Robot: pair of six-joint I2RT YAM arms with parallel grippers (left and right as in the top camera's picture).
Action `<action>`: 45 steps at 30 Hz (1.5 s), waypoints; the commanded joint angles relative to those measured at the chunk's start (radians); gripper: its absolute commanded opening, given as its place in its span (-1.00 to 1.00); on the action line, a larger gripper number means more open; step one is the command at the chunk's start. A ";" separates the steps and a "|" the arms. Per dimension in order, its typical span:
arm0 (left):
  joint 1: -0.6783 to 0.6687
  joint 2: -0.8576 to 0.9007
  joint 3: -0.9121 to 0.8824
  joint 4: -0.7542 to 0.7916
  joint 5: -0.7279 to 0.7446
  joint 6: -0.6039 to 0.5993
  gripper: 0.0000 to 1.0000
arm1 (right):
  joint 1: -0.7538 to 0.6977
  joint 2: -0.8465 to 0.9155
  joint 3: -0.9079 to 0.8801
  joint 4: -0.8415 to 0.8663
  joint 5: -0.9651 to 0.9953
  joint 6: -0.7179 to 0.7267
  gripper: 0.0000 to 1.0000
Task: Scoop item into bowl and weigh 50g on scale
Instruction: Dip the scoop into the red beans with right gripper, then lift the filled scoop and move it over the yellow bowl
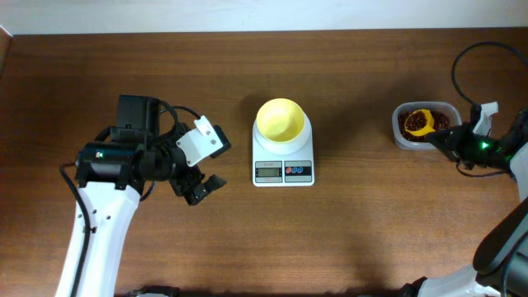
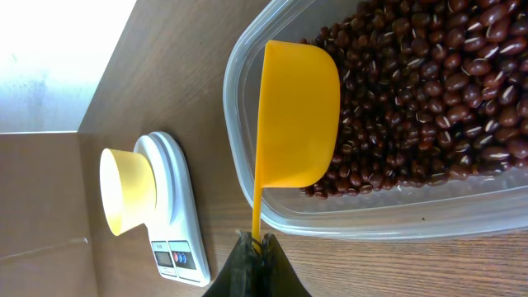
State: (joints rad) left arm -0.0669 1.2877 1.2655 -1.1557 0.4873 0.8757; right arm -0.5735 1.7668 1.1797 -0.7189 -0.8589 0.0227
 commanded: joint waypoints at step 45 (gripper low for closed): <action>0.002 0.005 0.009 0.002 0.021 0.019 0.97 | 0.183 0.007 -0.009 -0.026 -0.549 -0.040 -0.92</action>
State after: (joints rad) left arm -0.0669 1.2877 1.2655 -1.1557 0.4873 0.8757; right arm -0.4549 1.7676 1.1797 -0.7479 -1.3682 -0.0143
